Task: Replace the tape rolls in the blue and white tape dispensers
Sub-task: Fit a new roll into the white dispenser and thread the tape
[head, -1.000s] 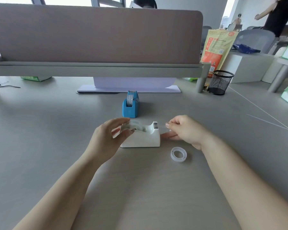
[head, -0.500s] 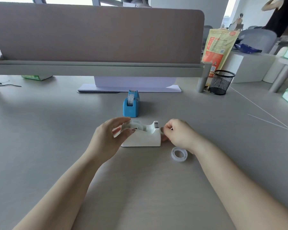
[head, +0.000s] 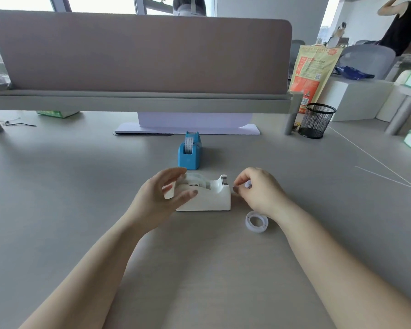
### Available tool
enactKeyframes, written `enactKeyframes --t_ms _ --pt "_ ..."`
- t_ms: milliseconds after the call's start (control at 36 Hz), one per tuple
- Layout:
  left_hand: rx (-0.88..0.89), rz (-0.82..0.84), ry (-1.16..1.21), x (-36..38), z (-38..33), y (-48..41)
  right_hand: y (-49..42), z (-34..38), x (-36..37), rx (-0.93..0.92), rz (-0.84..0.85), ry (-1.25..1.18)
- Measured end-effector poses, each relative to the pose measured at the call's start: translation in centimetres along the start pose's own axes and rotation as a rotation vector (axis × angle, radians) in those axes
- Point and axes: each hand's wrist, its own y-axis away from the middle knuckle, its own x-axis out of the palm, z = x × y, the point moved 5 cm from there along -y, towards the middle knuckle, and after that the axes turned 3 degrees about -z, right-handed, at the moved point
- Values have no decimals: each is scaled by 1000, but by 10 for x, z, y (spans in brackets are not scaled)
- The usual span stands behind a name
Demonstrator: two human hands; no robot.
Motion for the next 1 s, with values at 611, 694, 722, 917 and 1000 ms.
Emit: enactKeyframes --t_ms 611,694,722,917,1000 --pt "-320 -466 -472 -50 18 19 19 54 38 -144 171 -140" --pt "-315 -454 -521 -50 17 18 17 64 49 -171 209 -95" --pt "-307 -419 -520 -50 19 17 17 67 53 -176 218 -85" --pt "-216 -255 -311 -57 39 14 8 85 73 -233 277 -62" --pt "-186 -285 -345 -55 39 0 2 85 76 -218 270 -62"
